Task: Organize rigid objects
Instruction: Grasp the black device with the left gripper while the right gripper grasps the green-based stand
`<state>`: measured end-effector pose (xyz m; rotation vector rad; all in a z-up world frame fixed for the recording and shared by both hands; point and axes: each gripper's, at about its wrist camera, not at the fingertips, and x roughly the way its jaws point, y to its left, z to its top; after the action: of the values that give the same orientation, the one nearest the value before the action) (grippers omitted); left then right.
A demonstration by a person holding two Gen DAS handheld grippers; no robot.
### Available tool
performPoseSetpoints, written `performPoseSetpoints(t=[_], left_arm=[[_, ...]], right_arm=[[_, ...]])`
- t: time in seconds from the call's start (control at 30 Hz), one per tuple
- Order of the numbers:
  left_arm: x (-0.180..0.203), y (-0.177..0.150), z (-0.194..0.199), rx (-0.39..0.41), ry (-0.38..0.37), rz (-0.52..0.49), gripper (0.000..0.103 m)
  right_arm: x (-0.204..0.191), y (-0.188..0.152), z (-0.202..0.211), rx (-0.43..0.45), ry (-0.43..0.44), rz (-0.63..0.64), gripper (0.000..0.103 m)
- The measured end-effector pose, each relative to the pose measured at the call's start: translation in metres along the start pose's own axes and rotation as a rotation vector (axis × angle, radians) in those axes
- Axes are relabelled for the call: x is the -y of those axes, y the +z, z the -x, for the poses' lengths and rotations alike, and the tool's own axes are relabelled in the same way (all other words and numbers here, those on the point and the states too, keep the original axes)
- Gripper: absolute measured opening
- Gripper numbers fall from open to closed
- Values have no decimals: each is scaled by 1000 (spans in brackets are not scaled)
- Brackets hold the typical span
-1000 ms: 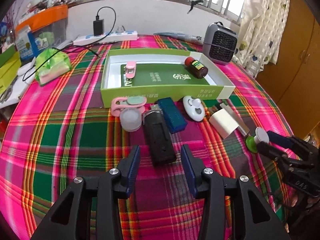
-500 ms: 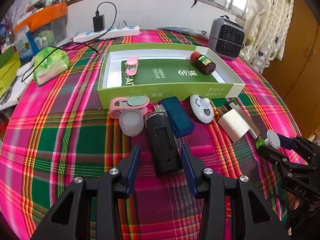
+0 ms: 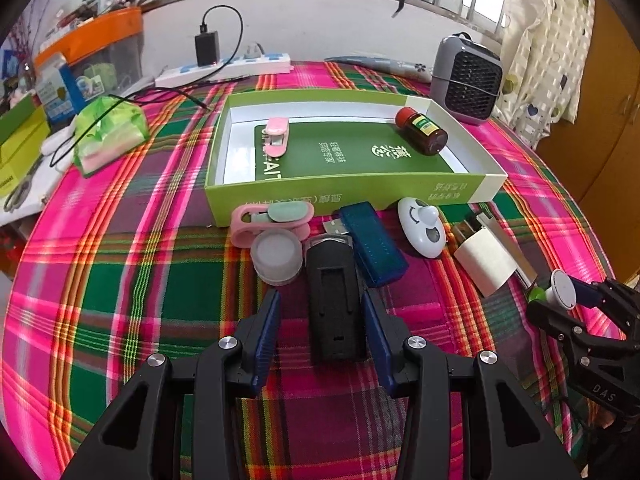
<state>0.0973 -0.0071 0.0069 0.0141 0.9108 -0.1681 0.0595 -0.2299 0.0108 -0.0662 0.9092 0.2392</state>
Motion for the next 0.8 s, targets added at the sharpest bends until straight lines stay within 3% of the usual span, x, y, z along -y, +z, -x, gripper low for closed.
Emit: performPoseSetpoints(t=[0.2,0.33,0.53,0.8], left_arm=[[1,0,0,3,8,-8,40],[0,0,0,7,12,0,34],[-1,-1,2,14,6,2,27],[-1,-2,3,16,0,3,26]], right_arm=[[0,0,0,0,-2,1,51],[0,0,0,1,-4,0,50],[3,0,2,5,-7,-12,37],[2,-1,2,6,-5,-13,36]])
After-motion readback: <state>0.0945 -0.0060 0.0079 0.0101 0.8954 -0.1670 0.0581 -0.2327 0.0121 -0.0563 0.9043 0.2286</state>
